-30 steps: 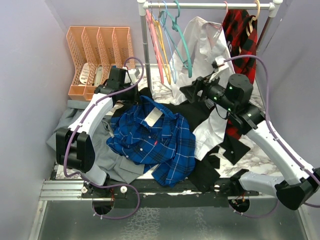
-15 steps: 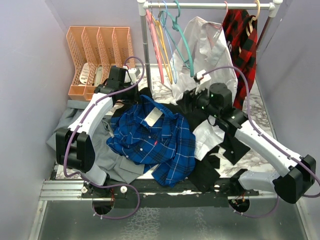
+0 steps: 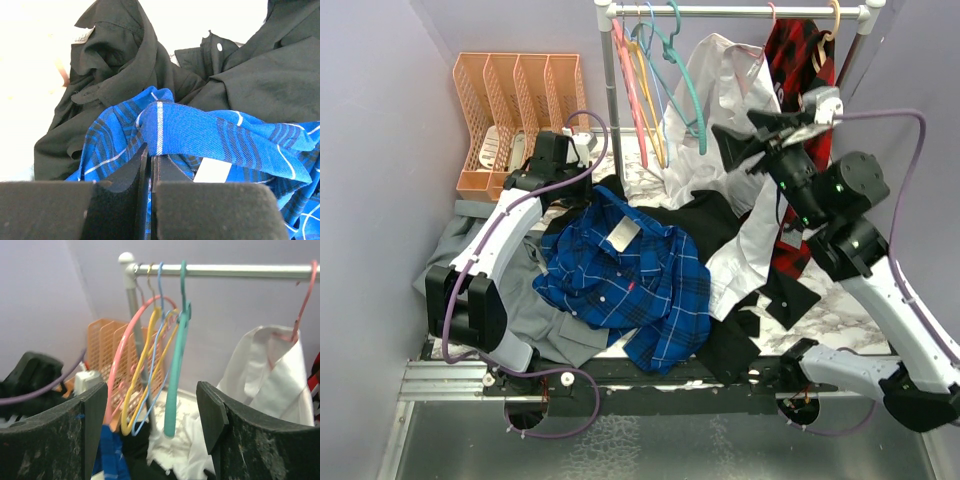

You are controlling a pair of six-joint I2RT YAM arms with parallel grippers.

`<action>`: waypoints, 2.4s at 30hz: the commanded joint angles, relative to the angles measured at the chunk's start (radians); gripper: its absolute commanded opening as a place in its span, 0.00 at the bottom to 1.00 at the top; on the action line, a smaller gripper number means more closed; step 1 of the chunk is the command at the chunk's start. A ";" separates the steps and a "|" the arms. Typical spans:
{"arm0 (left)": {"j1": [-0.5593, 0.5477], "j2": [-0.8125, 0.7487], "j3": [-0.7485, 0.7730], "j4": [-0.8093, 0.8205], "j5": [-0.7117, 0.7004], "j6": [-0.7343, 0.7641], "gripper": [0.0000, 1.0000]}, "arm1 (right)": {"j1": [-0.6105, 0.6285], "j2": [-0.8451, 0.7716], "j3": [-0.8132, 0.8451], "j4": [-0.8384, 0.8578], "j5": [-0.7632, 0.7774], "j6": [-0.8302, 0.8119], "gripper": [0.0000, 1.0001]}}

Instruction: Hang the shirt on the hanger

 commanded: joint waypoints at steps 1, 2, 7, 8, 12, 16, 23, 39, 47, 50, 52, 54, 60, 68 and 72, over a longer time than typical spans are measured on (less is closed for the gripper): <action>0.009 -0.015 0.027 -0.002 -0.057 0.032 0.00 | 0.000 0.179 0.122 -0.029 0.088 -0.059 0.73; 0.009 -0.011 0.031 -0.003 -0.066 0.033 0.00 | 0.000 0.209 0.143 -0.022 0.073 -0.050 0.73; 0.009 -0.016 0.022 -0.003 -0.083 0.045 0.00 | 0.000 0.350 0.260 0.000 0.042 -0.034 0.73; 0.009 -0.019 0.021 -0.003 -0.083 0.047 0.00 | -0.002 0.374 0.284 0.003 0.045 -0.036 0.73; 0.009 -0.023 0.027 -0.004 -0.080 0.049 0.00 | -0.007 0.474 0.372 -0.014 0.042 -0.034 0.73; 0.010 -0.036 0.018 -0.005 -0.088 0.057 0.00 | -0.009 0.518 0.397 -0.014 0.061 -0.024 0.72; 0.012 -0.052 0.003 0.004 -0.079 0.060 0.00 | -0.010 0.537 0.364 0.012 0.141 -0.047 0.72; 0.016 -0.058 -0.021 0.006 -0.061 0.066 0.00 | -0.024 0.615 0.370 0.027 0.211 -0.060 0.56; 0.018 -0.058 -0.025 0.007 -0.062 0.069 0.00 | -0.036 0.636 0.372 0.054 0.217 -0.066 0.52; 0.019 -0.054 -0.022 0.008 -0.060 0.069 0.00 | -0.042 0.646 0.386 0.055 0.213 -0.076 0.44; 0.020 -0.052 -0.021 0.008 -0.059 0.069 0.00 | -0.046 0.651 0.399 0.054 0.212 -0.081 0.31; 0.020 -0.051 -0.021 0.006 -0.059 0.069 0.00 | -0.048 0.652 0.408 0.053 0.210 -0.088 0.11; 0.025 -0.051 -0.019 0.003 -0.057 0.070 0.00 | -0.048 0.600 0.407 0.029 0.207 -0.095 0.01; 0.030 -0.049 -0.012 -0.005 0.021 0.064 0.00 | -0.047 0.441 0.385 -0.096 0.169 -0.030 0.01; 0.030 -0.022 -0.016 -0.004 0.028 0.060 0.00 | -0.047 0.362 0.334 -0.108 0.152 0.004 0.01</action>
